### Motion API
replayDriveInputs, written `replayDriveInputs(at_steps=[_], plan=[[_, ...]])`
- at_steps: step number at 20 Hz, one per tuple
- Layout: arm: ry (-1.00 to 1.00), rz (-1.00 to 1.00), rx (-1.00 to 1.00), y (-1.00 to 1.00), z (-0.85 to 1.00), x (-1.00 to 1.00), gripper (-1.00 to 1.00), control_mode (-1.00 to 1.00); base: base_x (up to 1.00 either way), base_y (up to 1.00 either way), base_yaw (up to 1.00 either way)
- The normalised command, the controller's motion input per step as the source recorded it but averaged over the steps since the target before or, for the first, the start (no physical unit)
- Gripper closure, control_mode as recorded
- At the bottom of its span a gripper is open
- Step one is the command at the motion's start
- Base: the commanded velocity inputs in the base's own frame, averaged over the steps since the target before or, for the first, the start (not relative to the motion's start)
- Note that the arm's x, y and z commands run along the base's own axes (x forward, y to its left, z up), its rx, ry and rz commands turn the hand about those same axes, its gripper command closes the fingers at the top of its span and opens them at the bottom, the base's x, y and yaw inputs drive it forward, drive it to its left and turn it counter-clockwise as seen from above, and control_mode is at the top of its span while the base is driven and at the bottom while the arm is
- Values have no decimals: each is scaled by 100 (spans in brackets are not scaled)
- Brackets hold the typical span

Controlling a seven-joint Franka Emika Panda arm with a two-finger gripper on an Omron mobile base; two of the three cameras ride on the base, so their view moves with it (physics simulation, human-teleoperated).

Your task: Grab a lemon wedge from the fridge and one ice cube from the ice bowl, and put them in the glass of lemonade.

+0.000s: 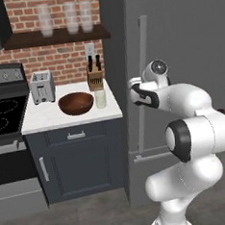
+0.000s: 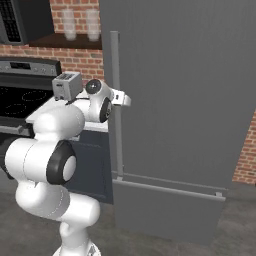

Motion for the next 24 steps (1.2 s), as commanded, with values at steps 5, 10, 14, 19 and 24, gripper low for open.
replayDriveInputs(at_steps=[5, 10, 14, 19, 24], plan=[[0, 0, 0, 0, -1, 42, -100, -100, 0, 0, 0], [0, 0, -1, 0, -7, 32, -100, -100, 0, 0, 0], [-1, 0, -3, 0, -10, 30, -100, -100, 0, 0, 0], [-5, 0, -4, 0, -9, 15, 100, -100, 0, 0, 0], [-3, 0, -1, 0, -3, 1, 100, -100, 0, 0, 0]])
